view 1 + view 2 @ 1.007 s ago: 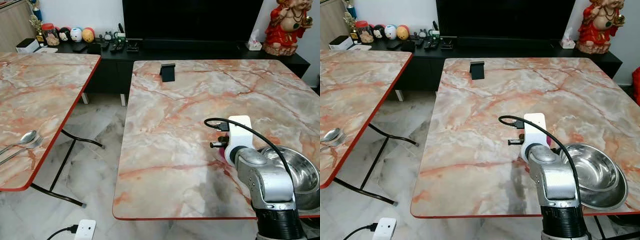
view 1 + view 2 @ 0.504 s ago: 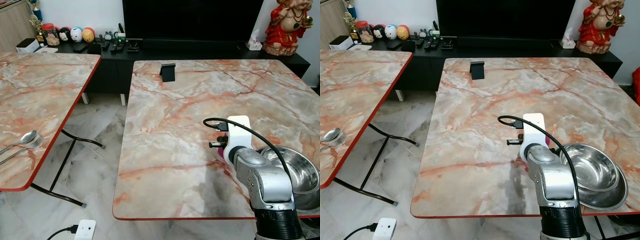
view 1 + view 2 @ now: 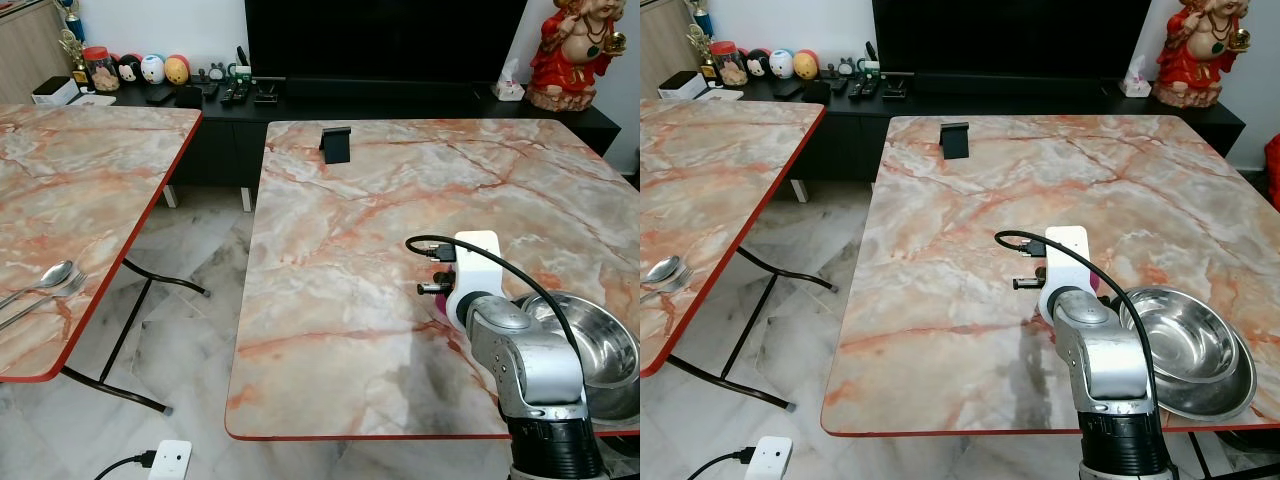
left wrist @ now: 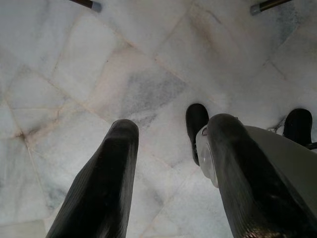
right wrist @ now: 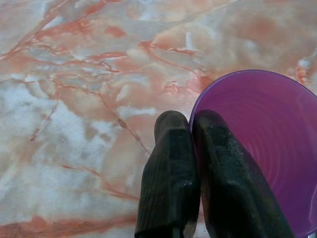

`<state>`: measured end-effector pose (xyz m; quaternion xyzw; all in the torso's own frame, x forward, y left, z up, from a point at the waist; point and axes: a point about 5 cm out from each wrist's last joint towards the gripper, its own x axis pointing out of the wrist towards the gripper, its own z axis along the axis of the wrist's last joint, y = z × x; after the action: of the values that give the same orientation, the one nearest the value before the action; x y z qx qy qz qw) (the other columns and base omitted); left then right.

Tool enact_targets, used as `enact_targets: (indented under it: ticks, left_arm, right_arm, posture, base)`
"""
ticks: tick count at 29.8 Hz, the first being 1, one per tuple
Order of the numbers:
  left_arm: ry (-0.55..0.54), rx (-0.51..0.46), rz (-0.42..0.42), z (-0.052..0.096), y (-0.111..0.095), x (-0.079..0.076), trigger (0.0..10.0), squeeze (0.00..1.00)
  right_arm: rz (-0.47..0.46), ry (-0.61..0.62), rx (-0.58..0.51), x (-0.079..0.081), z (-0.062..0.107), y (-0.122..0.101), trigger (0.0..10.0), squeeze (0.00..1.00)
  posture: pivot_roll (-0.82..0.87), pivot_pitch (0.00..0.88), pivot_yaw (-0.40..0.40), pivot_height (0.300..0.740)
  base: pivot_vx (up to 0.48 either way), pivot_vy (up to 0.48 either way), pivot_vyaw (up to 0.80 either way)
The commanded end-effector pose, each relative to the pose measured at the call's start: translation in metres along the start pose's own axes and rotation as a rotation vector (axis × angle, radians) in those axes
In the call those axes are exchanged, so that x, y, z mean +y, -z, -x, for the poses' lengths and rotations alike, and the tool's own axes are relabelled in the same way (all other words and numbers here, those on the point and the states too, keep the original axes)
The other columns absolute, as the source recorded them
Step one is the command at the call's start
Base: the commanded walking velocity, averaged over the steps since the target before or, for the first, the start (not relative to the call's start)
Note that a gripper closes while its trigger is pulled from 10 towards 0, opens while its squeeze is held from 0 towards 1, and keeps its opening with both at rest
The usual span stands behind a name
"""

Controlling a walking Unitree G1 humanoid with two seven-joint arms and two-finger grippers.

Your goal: Setting the table

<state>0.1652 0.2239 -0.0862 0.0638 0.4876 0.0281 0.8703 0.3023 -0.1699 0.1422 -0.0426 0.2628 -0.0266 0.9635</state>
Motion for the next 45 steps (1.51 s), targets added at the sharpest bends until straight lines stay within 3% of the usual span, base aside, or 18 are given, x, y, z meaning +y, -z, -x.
enact_targets:
  ticks: [1,27,28,29,39,40,41,42,45]
  left_arm:
    - [0.002,0.015,-0.017,0.0007,0.0042,0.0010,10.0,0.00]
    - [0.003,0.018,-0.020,0.0007,0.0044,0.0016,10.0,0.00]
    - [0.003,0.018,-0.020,0.0007,0.0044,0.0016,10.0,0.00]
    - [0.003,0.018,-0.020,0.0007,0.0044,0.0016,10.0,0.00]
    - [0.004,0.018,-0.020,0.0008,0.0046,0.0015,10.0,0.00]
    - [0.004,0.018,-0.020,0.0008,0.0046,0.0015,10.0,0.00]
    - [0.004,0.018,-0.020,0.0008,0.0046,0.0015,10.0,0.00]
    - [0.003,0.018,-0.019,0.0008,0.0045,0.0015,10.0,0.00]
    - [0.003,0.018,-0.018,0.0008,0.0045,0.0016,10.0,0.00]
  right_arm:
    - [-0.003,0.002,-0.018,0.0008,-0.0005,-0.0054,10.0,0.33]
    - [0.000,0.004,-0.022,0.0032,-0.0020,-0.0062,10.0,0.33]
    - [0.001,0.004,-0.022,0.0032,-0.0021,-0.0062,10.0,0.67]
    - [0.003,0.006,-0.023,0.0031,-0.0022,-0.0063,10.0,0.86]
    - [0.004,0.016,-0.025,0.0025,-0.0030,-0.0065,10.0,0.84]
    - [0.005,0.017,-0.025,0.0025,-0.0031,-0.0067,10.0,0.72]
    - [0.006,0.017,-0.026,0.0025,-0.0031,-0.0070,10.0,0.72]
    - [0.003,0.022,-0.037,0.0024,-0.0034,-0.0083,10.0,0.00]
    - [-0.001,0.027,-0.049,0.0023,-0.0036,-0.0102,10.0,0.00]
  posture:
    - [0.00,0.000,-0.026,0.740]
    - [0.00,0.000,-0.024,0.740]
    - [0.00,0.000,-0.024,0.740]
    - [0.00,0.000,-0.024,0.740]
    - [0.00,0.000,-0.024,0.740]
    - [0.00,0.000,-0.025,0.740]
    - [0.00,0.000,-0.025,0.740]
    - [0.00,0.000,-0.025,0.740]
    - [0.00,0.000,-0.025,0.740]
  base:
    - [0.000,0.000,0.00]
    - [0.000,0.000,0.00]
    - [0.000,0.000,0.00]
    - [0.000,0.000,0.00]
    - [0.000,0.000,0.00]
    - [0.000,0.000,0.00]
    - [0.000,0.000,0.00]
    - [0.000,0.000,0.00]
    - [0.000,0.000,0.00]
